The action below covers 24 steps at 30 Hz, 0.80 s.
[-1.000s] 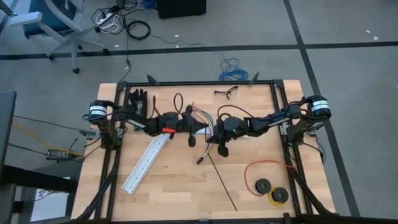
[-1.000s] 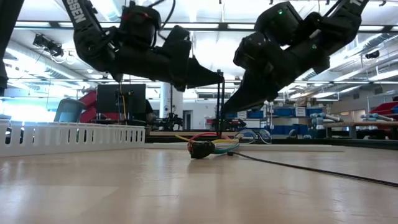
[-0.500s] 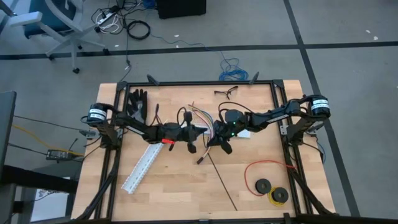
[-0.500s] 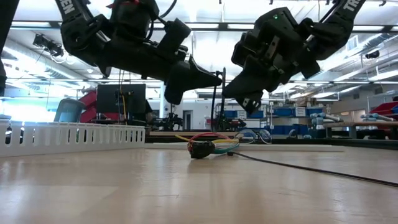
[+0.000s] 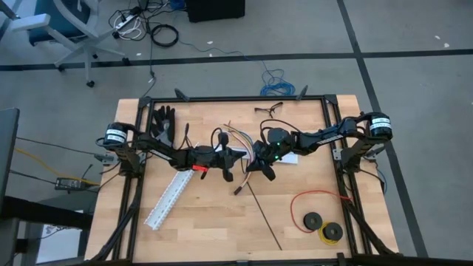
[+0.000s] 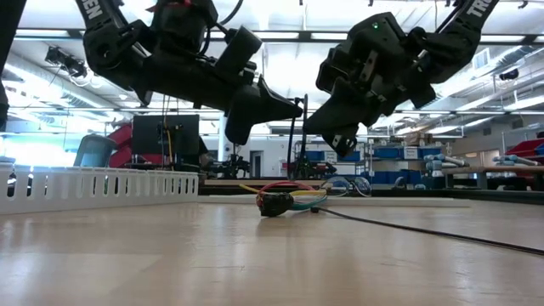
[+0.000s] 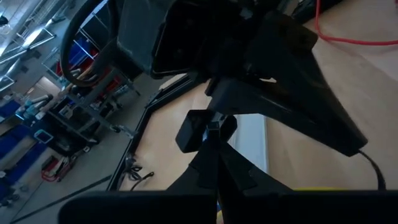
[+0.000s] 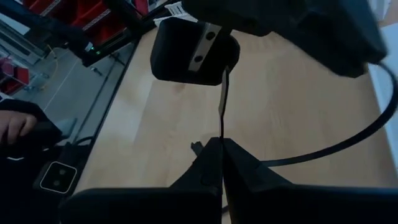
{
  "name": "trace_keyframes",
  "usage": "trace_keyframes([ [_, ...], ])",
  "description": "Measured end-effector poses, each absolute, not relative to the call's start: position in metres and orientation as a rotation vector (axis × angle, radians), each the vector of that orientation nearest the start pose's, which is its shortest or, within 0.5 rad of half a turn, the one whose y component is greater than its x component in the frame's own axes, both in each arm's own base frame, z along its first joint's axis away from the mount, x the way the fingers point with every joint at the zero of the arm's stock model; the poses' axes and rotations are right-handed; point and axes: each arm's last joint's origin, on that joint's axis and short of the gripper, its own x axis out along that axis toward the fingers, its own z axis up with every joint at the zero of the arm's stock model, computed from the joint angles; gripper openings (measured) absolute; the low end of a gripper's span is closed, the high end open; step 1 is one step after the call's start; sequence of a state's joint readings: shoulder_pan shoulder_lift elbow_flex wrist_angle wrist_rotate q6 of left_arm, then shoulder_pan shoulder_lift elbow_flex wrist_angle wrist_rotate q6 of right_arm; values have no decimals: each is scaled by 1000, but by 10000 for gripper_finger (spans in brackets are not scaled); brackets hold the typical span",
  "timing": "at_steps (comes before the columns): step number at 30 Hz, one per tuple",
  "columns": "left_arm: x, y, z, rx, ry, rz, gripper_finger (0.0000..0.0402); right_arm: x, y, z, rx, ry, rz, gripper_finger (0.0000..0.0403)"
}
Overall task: Ziptie cables
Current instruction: Wrap the cables together using a black zip tie
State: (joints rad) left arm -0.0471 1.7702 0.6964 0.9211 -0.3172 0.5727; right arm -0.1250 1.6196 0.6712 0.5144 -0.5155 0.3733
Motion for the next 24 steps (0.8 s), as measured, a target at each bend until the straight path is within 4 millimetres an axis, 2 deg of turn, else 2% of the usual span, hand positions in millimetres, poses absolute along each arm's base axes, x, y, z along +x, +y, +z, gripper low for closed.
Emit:
trace_keyframes([
  [6,336,-7,161,595,224,219,0,308,-31,164,518,479,259,0],
  [24,336,-7,161,591,229,230,0,311,-24,160,541,484,301,0],
])
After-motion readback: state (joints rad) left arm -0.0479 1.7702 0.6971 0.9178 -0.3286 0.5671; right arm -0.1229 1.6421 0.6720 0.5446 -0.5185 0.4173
